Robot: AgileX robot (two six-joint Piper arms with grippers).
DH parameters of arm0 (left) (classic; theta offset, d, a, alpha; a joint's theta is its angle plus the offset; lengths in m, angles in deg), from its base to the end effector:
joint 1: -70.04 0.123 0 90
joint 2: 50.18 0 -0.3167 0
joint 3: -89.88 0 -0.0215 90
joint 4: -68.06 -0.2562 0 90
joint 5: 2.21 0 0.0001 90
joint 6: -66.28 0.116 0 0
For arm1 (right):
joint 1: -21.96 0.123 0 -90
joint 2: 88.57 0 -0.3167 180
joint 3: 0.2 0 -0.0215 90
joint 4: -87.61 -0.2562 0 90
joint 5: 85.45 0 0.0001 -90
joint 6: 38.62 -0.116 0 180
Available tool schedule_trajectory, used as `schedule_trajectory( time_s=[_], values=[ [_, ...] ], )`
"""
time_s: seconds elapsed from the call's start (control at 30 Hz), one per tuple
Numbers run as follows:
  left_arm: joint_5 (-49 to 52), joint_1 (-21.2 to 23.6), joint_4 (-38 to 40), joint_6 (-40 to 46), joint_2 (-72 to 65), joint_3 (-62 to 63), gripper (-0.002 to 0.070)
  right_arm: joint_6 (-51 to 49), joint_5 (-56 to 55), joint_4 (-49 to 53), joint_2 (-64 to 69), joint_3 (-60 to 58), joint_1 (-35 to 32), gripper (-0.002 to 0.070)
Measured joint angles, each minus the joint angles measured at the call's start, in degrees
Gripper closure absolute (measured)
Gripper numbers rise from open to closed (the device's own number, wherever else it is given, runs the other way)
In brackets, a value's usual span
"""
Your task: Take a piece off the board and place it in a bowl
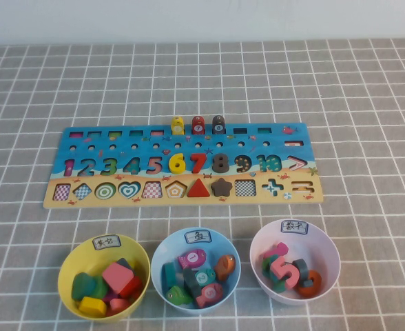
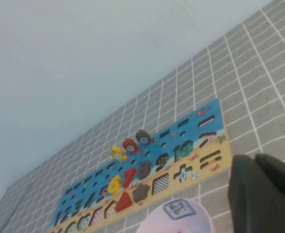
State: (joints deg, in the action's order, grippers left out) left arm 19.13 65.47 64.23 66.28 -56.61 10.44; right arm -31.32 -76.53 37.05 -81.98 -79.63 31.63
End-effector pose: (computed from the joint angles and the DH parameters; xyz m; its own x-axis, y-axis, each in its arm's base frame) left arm 0.0501 -0.0012 0.1640 -0.2901 0.0856 -0.9532 0.0747 0.9950 0.0666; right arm 0.0515 0.0229 0.1951 -0.2155 0.6491 -0.7296 -0.1885 0.7054 0.6833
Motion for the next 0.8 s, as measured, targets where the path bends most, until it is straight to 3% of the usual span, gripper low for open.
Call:
schedule_trajectory(
  time_s=[0.2,0.6,0.8],
  values=[
    [0.00,0.00,0.00,0.00,0.00,0.00,0.0675,0.00,5.16,-0.70,4.18,5.23,0.00,0.0694],
    [0.00,0.00,0.00,0.00,0.00,0.00,0.0675,0.00,34.06,16.94,37.37,31.76,0.00,0.0694],
    [0.00,0.00,0.00,0.00,0.00,0.00,0.0675,0.00,43.44,22.88,51.97,42.80,0.00,0.0694]
  ],
)
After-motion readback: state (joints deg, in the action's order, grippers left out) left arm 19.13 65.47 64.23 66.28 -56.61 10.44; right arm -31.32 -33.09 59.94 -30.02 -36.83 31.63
